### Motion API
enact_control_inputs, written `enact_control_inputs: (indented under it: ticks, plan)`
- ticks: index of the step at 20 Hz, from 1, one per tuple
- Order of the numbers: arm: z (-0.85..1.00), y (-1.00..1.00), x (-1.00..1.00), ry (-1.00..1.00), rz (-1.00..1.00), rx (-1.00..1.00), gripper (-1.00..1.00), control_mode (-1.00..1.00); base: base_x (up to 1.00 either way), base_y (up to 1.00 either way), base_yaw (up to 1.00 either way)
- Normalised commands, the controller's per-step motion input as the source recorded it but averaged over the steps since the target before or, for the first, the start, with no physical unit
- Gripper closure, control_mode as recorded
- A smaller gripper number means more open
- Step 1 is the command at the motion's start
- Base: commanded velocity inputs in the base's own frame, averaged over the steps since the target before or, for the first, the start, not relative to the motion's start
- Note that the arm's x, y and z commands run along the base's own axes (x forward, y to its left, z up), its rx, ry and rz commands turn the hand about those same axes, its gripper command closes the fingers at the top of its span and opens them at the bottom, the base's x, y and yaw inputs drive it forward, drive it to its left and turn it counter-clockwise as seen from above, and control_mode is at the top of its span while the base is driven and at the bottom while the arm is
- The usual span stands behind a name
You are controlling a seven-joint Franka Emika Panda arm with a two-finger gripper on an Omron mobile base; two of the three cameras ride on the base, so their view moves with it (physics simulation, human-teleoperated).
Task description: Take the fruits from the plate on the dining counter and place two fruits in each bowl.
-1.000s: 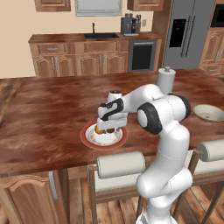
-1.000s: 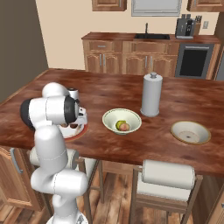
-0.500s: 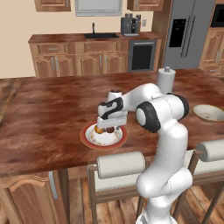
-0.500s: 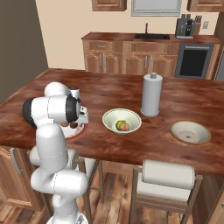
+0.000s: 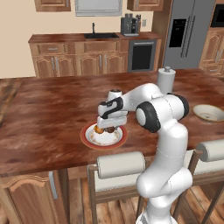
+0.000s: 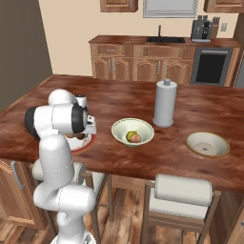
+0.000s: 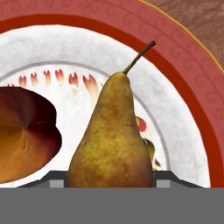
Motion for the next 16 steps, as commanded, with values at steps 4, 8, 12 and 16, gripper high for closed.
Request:
enact_control_inputs:
  ticks: [4,8,12,16]
  plan:
    - [0.00,0.00,0.00,0.01,0.00,0.00,1.00,-1.00,0.00,0.00,0.00]
    - [0.07,-0.04,-0.30,-0.03,0.00,0.00,1.00,-1.00,0.00,0.00,0.00]
    - [0.68,-0.33,-0.91,-0.21,0.00,0.05,1.00,-1.00,0.00,0.00,0.00]
    - [0.93,-0.36,-1.00,-0.24,0.00,0.02,1.00,-1.00,0.00,0.00,0.00]
